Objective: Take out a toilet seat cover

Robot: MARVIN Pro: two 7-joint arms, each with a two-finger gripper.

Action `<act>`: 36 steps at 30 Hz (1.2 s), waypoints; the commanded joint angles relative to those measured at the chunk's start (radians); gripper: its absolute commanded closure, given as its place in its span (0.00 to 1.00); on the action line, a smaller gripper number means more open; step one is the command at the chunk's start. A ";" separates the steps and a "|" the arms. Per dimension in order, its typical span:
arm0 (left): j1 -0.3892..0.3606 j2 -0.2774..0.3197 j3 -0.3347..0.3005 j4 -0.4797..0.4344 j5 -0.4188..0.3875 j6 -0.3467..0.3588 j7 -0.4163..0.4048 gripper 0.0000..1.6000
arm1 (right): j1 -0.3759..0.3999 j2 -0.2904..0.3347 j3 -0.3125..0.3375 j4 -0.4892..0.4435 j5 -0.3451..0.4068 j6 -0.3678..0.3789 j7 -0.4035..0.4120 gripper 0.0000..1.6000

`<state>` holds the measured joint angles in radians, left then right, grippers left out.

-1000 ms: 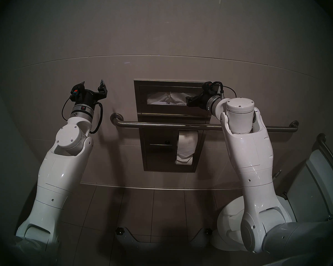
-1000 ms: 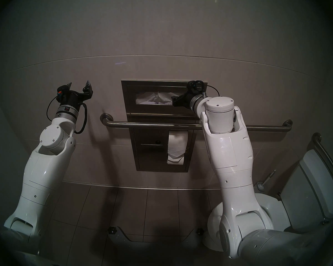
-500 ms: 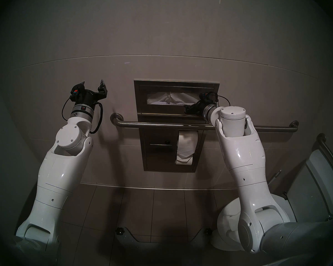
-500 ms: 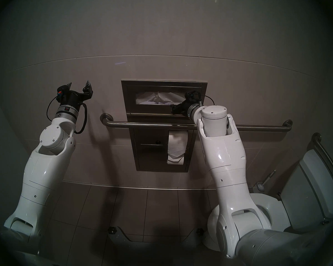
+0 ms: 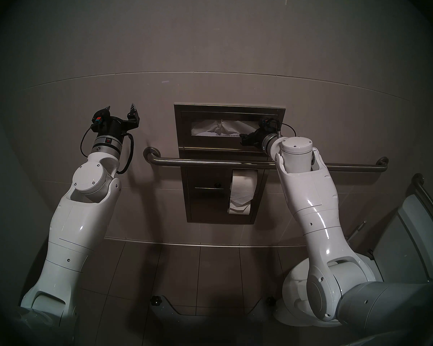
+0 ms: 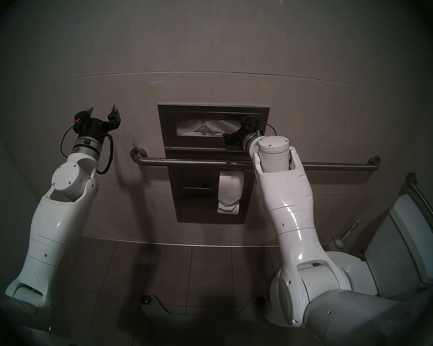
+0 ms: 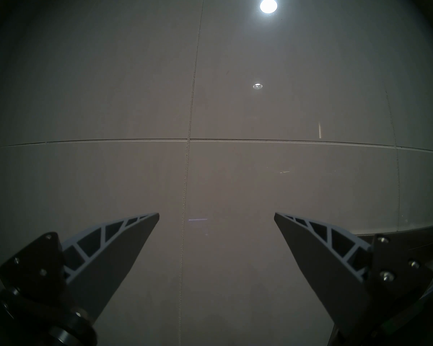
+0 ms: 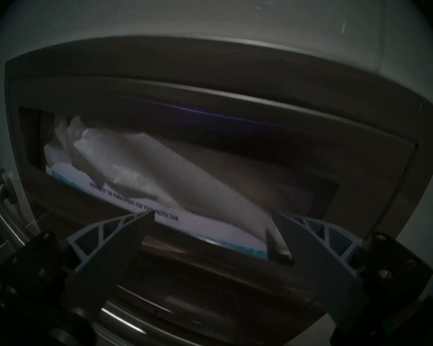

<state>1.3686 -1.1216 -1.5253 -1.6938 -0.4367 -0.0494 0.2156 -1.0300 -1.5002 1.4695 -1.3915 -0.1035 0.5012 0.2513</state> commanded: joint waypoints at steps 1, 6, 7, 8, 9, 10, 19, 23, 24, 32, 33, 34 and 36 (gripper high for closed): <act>-0.032 0.002 -0.007 -0.027 0.000 -0.010 -0.002 0.00 | 0.095 -0.012 0.005 0.015 -0.012 -0.074 -0.031 0.00; -0.032 0.002 -0.007 -0.028 0.000 -0.010 -0.002 0.00 | 0.106 -0.022 0.016 0.043 -0.010 -0.099 -0.047 0.00; -0.032 0.002 -0.007 -0.028 0.000 -0.010 -0.002 0.00 | 0.106 -0.022 0.017 0.046 -0.010 -0.102 -0.047 0.00; -0.032 0.002 -0.007 -0.028 0.000 -0.010 -0.002 0.00 | 0.106 -0.025 0.020 0.052 -0.009 -0.109 -0.050 0.00; -0.032 0.002 -0.007 -0.028 0.000 -0.010 -0.002 0.00 | 0.105 -0.025 0.021 0.054 -0.009 -0.111 -0.051 0.00; -0.032 0.002 -0.007 -0.028 0.000 -0.010 -0.002 0.00 | 0.105 -0.025 0.021 0.054 -0.009 -0.111 -0.051 0.00; -0.032 0.002 -0.007 -0.028 0.000 -0.010 -0.001 0.00 | 0.100 -0.029 0.028 0.066 -0.011 -0.135 -0.054 0.00; -0.032 0.002 -0.007 -0.028 0.000 -0.010 -0.001 0.00 | 0.091 -0.030 0.033 0.062 -0.011 -0.137 -0.055 0.00; -0.032 0.002 -0.007 -0.028 0.000 -0.010 -0.001 0.00 | 0.087 -0.030 0.033 0.059 -0.011 -0.137 -0.055 0.04; -0.032 0.002 -0.007 -0.028 0.000 -0.010 -0.001 0.00 | 0.064 -0.030 0.041 0.039 -0.013 -0.138 -0.054 1.00; -0.032 0.002 -0.007 -0.028 -0.001 -0.010 -0.001 0.00 | 0.062 -0.030 0.042 0.038 -0.013 -0.138 -0.054 1.00; -0.032 0.002 -0.007 -0.028 -0.001 -0.010 -0.001 0.00 | 0.060 -0.031 0.044 0.036 -0.012 -0.137 -0.055 1.00; -0.032 0.002 -0.007 -0.028 -0.001 -0.010 -0.001 0.00 | 0.054 -0.031 0.047 0.032 -0.012 -0.136 -0.053 1.00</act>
<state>1.3688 -1.1210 -1.5249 -1.6938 -0.4371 -0.0492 0.2161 -0.9971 -1.5318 1.5097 -1.3074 -0.1200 0.3834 0.1974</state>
